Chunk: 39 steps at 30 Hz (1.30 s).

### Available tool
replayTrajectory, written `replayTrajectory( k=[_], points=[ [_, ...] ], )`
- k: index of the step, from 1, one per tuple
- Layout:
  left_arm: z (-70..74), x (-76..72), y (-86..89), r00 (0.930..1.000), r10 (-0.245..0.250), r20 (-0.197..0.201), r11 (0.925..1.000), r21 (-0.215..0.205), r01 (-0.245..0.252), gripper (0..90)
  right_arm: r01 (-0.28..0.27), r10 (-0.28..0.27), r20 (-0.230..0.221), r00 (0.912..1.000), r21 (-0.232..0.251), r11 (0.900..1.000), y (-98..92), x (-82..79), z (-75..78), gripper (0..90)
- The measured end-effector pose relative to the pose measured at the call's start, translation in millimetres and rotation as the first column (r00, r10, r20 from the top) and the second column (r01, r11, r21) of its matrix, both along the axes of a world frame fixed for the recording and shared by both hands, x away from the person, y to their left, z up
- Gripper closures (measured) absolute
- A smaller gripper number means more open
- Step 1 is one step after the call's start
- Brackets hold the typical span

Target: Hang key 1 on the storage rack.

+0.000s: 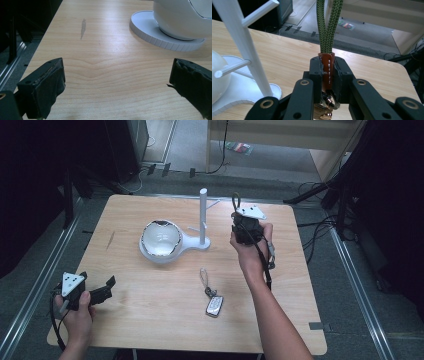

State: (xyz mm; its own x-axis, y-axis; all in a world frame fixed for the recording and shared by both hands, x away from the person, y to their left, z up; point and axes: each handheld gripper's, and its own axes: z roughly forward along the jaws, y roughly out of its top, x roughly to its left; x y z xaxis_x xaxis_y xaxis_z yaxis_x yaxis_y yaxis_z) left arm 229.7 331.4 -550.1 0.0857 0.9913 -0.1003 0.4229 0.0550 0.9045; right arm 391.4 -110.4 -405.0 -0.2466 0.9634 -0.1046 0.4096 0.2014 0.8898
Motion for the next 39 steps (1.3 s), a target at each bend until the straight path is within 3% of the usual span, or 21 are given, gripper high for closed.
replayTrajectory(
  k=[5, 13, 39],
  points=[
    [-0.1, 0.2, 0.0, 1.0000, 0.002, 0.002, 1.0000, -0.001, -0.002, 0.6, -0.045, 0.045, 0.017, 0.9989, 0.017, 0.999, 5.5, 1.3, -2.2, 79.4],
    [-0.1, 0.0, 0.0, 1.0000, 0.002, 0.003, 1.0000, -0.001, -0.002, 0.6, -0.009, 0.009, 0.004, 1.0000, -0.026, 1.000, 16.4, 4.7, -9.6, 79.5],
    [0.0, 0.1, -0.1, 1.0000, 0.000, 0.001, 1.0000, 0.001, 0.000, 0.5, -0.071, 0.073, 0.014, 0.9972, -0.130, 0.989, 43.8, -2.9, -16.3, 79.8]
  ],
)
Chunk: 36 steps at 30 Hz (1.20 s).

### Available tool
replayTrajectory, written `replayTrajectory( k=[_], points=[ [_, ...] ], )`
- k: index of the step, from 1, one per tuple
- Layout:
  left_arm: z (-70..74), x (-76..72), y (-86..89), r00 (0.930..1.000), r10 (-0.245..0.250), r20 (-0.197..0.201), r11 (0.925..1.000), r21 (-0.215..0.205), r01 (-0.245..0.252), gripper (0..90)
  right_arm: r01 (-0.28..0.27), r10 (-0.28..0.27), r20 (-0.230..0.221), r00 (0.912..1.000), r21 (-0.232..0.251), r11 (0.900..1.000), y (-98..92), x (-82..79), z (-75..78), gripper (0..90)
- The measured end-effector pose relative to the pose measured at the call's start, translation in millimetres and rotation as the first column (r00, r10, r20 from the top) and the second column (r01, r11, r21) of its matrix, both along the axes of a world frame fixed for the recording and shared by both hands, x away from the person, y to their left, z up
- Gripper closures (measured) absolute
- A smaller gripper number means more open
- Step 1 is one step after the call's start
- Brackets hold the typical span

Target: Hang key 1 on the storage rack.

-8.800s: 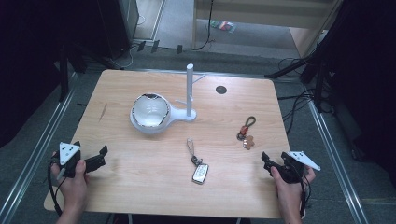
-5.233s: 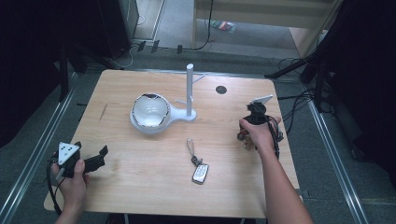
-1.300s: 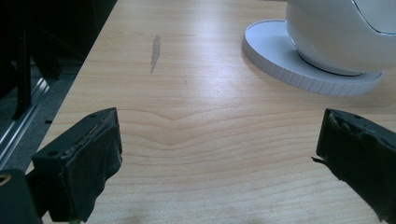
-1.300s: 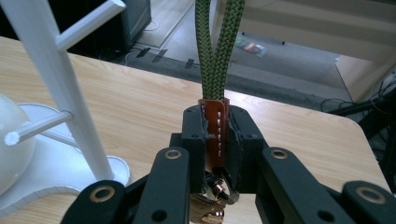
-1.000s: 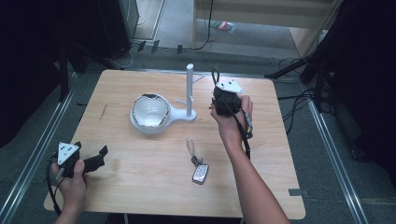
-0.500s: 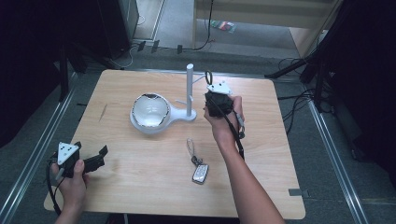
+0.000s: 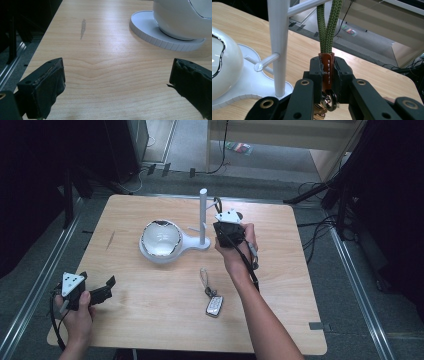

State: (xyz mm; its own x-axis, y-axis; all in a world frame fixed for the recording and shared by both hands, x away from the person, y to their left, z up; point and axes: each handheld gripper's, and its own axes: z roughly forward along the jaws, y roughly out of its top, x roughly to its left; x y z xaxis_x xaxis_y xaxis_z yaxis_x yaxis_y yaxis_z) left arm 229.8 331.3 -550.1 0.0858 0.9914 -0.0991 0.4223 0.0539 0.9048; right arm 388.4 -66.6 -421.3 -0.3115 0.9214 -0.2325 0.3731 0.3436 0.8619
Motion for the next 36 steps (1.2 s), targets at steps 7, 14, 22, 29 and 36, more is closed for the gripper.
replayTrajectory(
  k=[7, 14, 22, 29, 36],
  points=[
    [0.1, -0.1, 0.1, 1.0000, -0.001, 0.000, 1.0000, 0.000, 0.001, 0.5, -0.021, 0.021, -0.015, 0.9997, 0.007, 1.000, 3.2, 0.0, -3.0, 79.7],
    [0.1, -0.1, 0.1, 1.0000, -0.001, 0.000, 1.0000, -0.001, 0.001, 0.5, -0.049, 0.050, -0.031, 0.9983, 0.008, 0.999, 5.3, -0.2, -7.0, 79.6],
    [0.1, -0.1, 0.1, 1.0000, -0.001, 0.000, 1.0000, -0.001, 0.001, 0.6, -0.098, 0.100, -0.056, 0.9934, 0.024, 0.995, 6.4, 0.1, -9.1, 76.8],
    [0.0, 0.0, 0.1, 1.0000, 0.001, 0.001, 1.0000, -0.002, -0.001, 0.6, -0.138, 0.141, -0.075, 0.9872, 0.042, 0.990, 1.6, 0.1, -8.3, 67.1],
    [-0.1, -0.1, 0.1, 1.0000, 0.002, 0.002, 1.0000, -0.002, -0.002, 0.5, -0.161, 0.167, -0.121, 0.9786, 0.055, 0.985, -6.4, -1.7, -7.7, 59.8]
  ],
)
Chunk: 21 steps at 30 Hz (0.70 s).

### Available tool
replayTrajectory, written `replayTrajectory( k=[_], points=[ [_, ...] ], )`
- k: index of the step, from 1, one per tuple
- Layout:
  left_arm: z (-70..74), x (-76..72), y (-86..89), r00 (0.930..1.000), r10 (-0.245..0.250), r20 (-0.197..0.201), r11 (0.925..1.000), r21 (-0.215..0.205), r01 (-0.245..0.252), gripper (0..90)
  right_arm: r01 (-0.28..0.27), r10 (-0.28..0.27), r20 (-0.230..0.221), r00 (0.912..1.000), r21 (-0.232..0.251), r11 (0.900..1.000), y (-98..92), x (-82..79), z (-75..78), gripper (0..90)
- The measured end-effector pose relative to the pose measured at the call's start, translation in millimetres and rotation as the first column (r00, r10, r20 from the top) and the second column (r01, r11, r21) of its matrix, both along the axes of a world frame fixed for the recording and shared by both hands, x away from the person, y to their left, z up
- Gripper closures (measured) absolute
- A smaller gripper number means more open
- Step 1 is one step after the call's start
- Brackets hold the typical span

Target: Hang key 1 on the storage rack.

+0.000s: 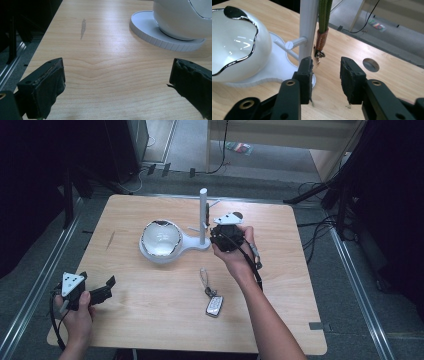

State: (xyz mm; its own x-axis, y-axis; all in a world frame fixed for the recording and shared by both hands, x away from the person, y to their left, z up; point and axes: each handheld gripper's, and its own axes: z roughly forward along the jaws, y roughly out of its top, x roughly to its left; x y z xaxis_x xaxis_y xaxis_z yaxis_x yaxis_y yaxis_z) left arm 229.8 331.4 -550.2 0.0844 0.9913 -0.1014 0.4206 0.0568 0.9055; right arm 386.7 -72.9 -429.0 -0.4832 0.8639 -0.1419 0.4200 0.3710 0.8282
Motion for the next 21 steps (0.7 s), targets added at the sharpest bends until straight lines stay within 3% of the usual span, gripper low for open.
replayTrajectory(
  k=[4, 9, 21],
  points=[
    [-0.1, -0.6, 0.3, 1.0000, 0.001, 0.003, 1.0000, -0.005, -0.001, 0.6, -0.013, 0.013, -0.028, 0.9995, -0.010, 1.000, -5.3, -4.2, -0.4, 56.7],
    [0.1, -1.0, 0.1, 1.0000, 0.001, 0.001, 1.0000, -0.002, -0.001, 0.6, -0.013, 0.011, -0.095, 0.9954, -0.014, 1.000, -13.6, -8.3, -4.2, 55.2],
    [0.0, -1.2, 1.1, 1.0000, 0.002, 0.001, 1.0000, -0.005, -0.002, 0.6, -0.027, 0.018, -0.203, 0.9791, -0.040, 0.999, -17.9, -16.2, -12.2, 49.8]
  ],
)
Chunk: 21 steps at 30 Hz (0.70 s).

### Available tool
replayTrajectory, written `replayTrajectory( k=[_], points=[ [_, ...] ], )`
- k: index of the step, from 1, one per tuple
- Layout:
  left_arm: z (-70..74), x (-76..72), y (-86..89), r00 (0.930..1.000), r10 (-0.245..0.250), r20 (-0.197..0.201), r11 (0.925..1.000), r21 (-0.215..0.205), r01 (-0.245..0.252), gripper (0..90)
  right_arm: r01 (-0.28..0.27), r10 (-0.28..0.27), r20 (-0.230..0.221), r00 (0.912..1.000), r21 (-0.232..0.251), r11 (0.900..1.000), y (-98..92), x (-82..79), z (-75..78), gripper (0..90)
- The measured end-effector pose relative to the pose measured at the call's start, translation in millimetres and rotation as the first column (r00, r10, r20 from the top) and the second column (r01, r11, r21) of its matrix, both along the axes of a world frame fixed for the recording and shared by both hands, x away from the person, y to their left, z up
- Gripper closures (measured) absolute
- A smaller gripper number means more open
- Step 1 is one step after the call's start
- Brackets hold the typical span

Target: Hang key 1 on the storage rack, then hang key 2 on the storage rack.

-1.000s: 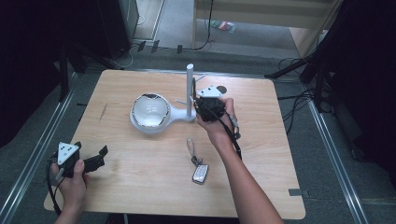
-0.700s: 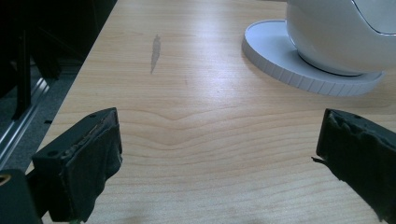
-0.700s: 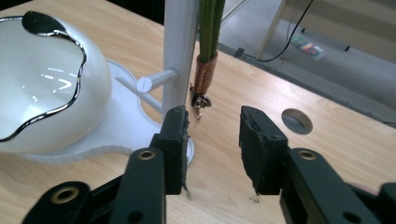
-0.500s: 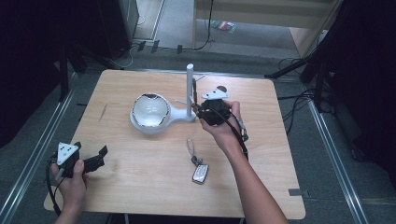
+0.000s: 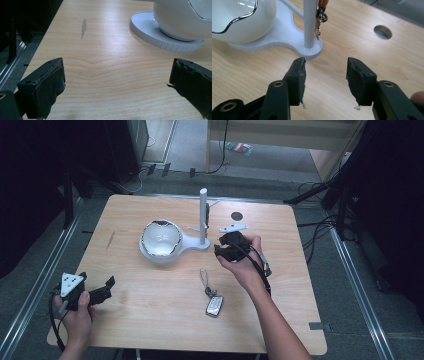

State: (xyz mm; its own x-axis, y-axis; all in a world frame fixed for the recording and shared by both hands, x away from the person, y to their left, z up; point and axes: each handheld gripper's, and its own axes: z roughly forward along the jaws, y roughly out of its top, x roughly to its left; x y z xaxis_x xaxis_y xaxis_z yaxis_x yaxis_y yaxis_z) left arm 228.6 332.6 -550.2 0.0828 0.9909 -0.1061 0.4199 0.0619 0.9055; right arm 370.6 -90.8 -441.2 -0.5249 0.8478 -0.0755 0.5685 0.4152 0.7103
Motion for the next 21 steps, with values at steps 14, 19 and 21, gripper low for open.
replayTrajectory(
  k=[14, 19, 21],
  points=[
    [-0.1, 0.1, 1.2, 1.0000, 0.002, -0.001, 0.9999, -0.014, -0.002, 0.6, -0.023, 0.022, -0.113, 0.9933, -0.006, 1.000, 8.6, -13.9, -8.5, 46.5],
    [-0.1, 0.2, 0.8, 1.0000, 0.004, 0.000, 0.9999, -0.011, -0.004, 0.6, -0.013, 0.013, -0.126, 0.9920, -0.006, 1.000, 8.5, -17.2, -11.6, 47.3],
    [-0.1, 0.2, 0.7, 1.0000, 0.005, 0.000, 0.9999, -0.011, -0.005, 0.5, -0.011, 0.011, -0.138, 0.9904, -0.004, 1.000, 8.9, -18.2, -13.0, 47.3]
  ],
)
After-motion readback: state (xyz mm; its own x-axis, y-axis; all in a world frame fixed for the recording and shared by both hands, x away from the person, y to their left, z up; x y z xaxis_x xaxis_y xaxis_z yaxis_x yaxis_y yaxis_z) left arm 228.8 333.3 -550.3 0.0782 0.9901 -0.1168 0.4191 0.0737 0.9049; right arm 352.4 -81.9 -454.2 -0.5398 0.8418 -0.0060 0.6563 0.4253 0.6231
